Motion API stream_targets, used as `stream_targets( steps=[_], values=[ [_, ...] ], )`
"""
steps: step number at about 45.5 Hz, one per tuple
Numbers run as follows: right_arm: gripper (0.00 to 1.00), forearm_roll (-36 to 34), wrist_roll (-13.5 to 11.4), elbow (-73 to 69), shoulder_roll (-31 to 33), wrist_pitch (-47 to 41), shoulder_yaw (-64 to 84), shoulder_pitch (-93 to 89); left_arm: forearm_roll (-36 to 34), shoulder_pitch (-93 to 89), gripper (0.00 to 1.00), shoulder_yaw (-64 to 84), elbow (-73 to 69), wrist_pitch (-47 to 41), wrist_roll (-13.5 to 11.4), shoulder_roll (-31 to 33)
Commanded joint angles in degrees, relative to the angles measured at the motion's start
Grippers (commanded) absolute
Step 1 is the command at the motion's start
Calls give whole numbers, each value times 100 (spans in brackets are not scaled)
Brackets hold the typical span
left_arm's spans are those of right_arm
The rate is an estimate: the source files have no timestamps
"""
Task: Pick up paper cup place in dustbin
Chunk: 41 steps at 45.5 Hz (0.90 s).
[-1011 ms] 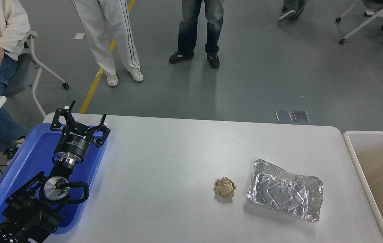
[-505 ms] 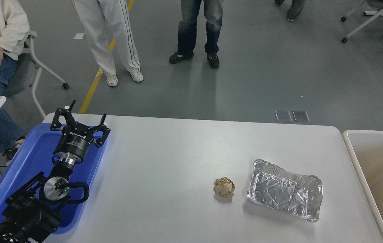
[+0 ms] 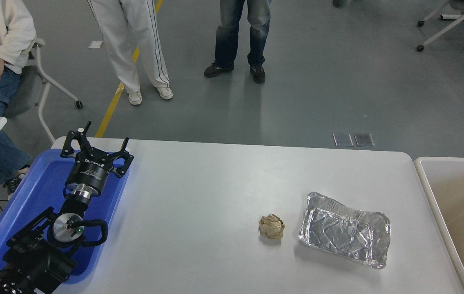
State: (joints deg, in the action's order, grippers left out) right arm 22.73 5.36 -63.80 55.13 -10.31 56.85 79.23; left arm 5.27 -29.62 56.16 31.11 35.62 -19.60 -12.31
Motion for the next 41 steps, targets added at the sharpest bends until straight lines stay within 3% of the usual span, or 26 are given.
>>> stream_targets(
  steps=[1, 8, 41],
  values=[
    [100, 30, -9, -273, -713, -2245, 1547, 1849, 0, 0, 100, 0, 0, -3, 0, 0],
    [100, 30, 0, -273, -1363, -3469, 1838, 2491, 0, 0, 100, 0, 0, -3, 0, 0],
    [100, -40, 0, -827, -2533, -3469, 1391, 4575, 0, 0, 100, -9, 0, -3, 0, 0]
  ],
)
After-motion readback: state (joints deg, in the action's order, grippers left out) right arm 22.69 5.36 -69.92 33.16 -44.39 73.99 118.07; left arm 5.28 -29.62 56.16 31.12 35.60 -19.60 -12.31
